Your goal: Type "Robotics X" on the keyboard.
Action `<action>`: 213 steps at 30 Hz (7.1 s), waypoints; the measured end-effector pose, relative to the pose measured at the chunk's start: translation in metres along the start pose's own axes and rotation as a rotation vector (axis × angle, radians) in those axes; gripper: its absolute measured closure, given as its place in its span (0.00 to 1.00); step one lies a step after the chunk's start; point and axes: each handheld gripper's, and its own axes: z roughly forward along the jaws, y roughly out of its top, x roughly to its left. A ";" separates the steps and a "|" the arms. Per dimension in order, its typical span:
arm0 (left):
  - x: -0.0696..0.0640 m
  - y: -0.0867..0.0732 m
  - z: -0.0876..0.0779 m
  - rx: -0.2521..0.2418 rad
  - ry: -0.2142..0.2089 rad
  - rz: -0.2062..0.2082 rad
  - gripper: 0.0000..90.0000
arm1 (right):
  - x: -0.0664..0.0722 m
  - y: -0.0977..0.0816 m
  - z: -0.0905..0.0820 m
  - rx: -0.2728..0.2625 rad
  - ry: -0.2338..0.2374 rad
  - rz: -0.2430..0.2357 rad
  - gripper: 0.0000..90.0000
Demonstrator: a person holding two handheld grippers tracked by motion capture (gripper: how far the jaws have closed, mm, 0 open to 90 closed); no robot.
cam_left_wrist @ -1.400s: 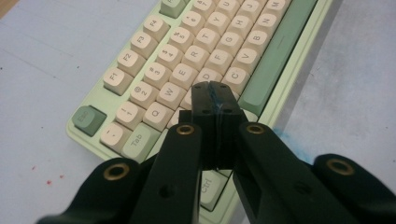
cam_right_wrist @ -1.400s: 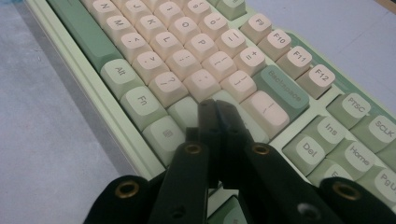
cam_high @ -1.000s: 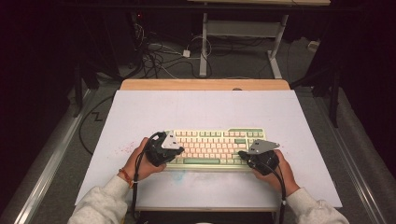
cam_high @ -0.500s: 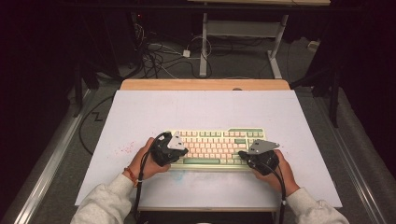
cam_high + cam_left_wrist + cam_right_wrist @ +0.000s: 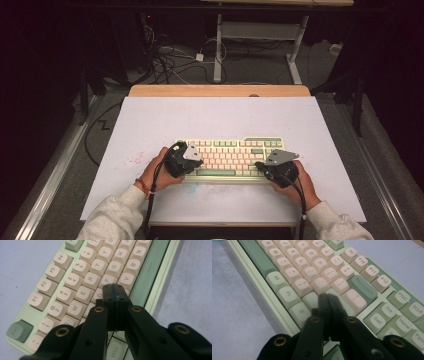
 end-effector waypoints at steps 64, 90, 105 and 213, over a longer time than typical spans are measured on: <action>-0.017 0.005 -0.008 -0.085 0.016 0.047 0.91 | 0.003 0.006 -0.010 -0.042 -0.009 -0.010 1.00; -0.013 -0.001 -0.011 -0.183 0.178 -0.010 0.28 | 0.000 0.013 -0.021 -0.146 -0.080 0.039 0.46; -0.023 0.001 0.004 -0.185 0.220 0.008 0.16 | 0.003 0.013 -0.013 -0.166 -0.111 0.071 0.21; -0.038 -0.037 -0.058 -0.237 0.385 0.039 0.18 | 0.024 0.011 -0.055 -0.202 -0.271 -0.014 0.22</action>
